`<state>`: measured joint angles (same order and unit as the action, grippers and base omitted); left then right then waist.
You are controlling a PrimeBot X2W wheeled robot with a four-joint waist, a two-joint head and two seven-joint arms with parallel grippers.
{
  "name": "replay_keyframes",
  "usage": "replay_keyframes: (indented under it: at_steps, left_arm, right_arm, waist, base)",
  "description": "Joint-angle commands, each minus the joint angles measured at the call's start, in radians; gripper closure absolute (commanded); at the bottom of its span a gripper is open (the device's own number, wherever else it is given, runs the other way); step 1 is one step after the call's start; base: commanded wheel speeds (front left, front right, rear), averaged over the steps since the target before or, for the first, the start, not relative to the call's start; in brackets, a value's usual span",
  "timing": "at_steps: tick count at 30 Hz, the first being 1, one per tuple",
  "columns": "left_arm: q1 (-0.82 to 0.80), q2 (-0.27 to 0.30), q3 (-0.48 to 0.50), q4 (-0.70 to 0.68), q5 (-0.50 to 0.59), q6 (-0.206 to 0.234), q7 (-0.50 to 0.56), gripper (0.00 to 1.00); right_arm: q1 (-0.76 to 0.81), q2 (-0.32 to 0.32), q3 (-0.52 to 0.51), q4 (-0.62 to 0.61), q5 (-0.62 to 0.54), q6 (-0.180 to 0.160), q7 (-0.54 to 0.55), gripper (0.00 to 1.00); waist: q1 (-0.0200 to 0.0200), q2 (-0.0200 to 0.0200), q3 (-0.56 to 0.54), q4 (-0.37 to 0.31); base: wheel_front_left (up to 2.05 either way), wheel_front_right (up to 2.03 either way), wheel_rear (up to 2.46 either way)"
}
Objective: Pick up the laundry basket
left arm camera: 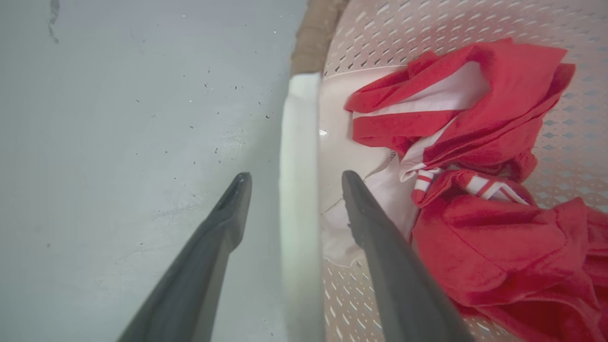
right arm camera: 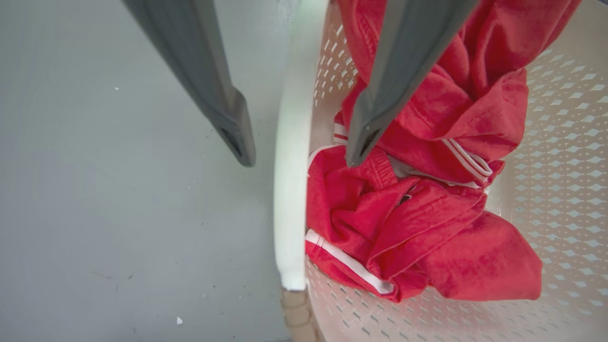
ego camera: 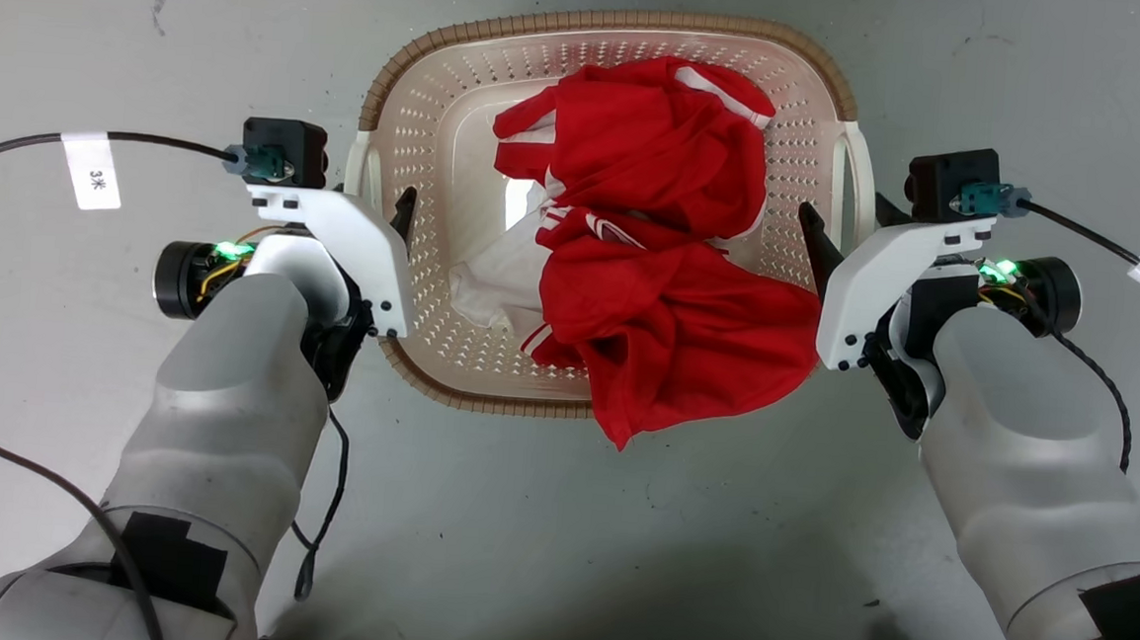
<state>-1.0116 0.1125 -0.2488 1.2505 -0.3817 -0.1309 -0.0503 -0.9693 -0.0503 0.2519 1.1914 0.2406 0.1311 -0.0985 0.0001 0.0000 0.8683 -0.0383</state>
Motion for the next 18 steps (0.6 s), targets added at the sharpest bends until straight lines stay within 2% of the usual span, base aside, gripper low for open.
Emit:
replay_keyframes:
  at_steps: [1,10,18]
  left_arm:
    - [-0.005,-0.011,-0.033,-0.004,-0.03,0.001,0.022,1.0]
    - [0.033,-0.02,-0.105,-0.028,-0.101,-0.001,0.048,1.0]
    - [0.101,-0.03,-0.175,-0.038,-0.186,-0.002,0.11,1.0]
  right_arm:
    - [-0.026,0.0,0.033,0.022,0.034,-0.001,0.027,1.0]
    - [0.005,0.005,0.118,0.021,0.104,0.001,0.062,1.0]
    - [0.077,0.009,0.188,0.03,0.197,0.002,0.137,1.0]
  waist:
    - [-0.0001,0.0,-0.003,0.005]
    - [-0.0001,0.0,-0.04,0.009]
    - [-0.0001,0.0,-0.171,0.016]
  base:
    - [0.0,0.0,0.0]
    - [0.0,0.0,0.0]
    - [0.0,0.0,0.0]
